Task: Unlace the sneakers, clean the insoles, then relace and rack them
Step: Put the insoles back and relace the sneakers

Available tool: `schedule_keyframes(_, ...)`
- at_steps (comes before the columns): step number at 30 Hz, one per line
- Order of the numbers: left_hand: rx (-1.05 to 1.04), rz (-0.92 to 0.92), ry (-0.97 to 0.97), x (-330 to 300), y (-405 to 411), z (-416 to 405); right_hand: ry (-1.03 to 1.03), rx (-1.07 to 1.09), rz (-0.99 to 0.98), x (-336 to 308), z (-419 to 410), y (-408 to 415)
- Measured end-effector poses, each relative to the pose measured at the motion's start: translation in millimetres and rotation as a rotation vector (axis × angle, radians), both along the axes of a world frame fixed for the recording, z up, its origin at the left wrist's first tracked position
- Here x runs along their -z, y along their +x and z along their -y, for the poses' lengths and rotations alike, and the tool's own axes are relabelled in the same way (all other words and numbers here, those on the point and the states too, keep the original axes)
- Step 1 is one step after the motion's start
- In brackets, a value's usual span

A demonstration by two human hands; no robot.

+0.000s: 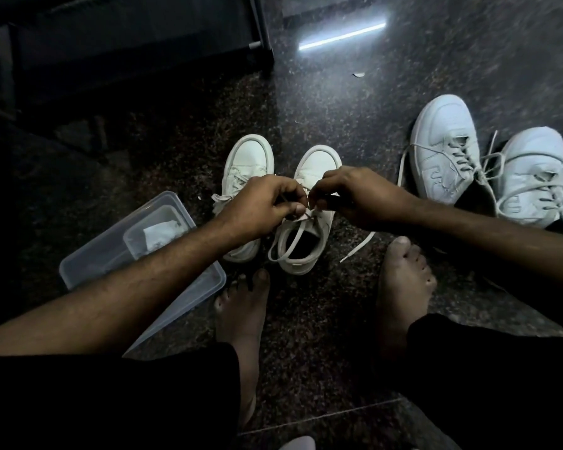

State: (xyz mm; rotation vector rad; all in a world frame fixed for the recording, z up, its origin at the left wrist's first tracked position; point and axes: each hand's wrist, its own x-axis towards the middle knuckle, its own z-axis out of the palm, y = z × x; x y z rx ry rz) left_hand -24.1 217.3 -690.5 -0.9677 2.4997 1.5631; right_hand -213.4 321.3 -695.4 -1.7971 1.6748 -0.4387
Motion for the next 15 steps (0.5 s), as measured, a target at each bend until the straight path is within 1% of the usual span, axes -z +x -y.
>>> schedule_keyframes(3, 0.007, -0.018, 0.031, 4.4, 0.3, -2.1, 0.009, 0.027, 0.025, 1.4, -1.1, 2.3)
schedule_keyframes(6, -0.027, -0.040, 0.091, 10.9, 2.2, -3.4, 0.039, 0.115, 0.031, 4.6, -4.8, 4.0)
schedule_keyframes(8, -0.055, -0.026, 0.072, 15.1, 2.5, -5.4, 0.062, 0.151, 0.026, 6.4, -6.8, 5.9)
schedule_keyframes(13, -0.184, 0.031, 0.032, 19.8, 2.3, -12.7, 0.130, 0.216, 0.177, 5.1, -7.6, 6.5)
schedule_keyframes(15, -0.216, 0.052, 0.000, 19.5, 2.9, -13.9, 0.130, 0.217, 0.163, 4.5, -9.1, 7.6)
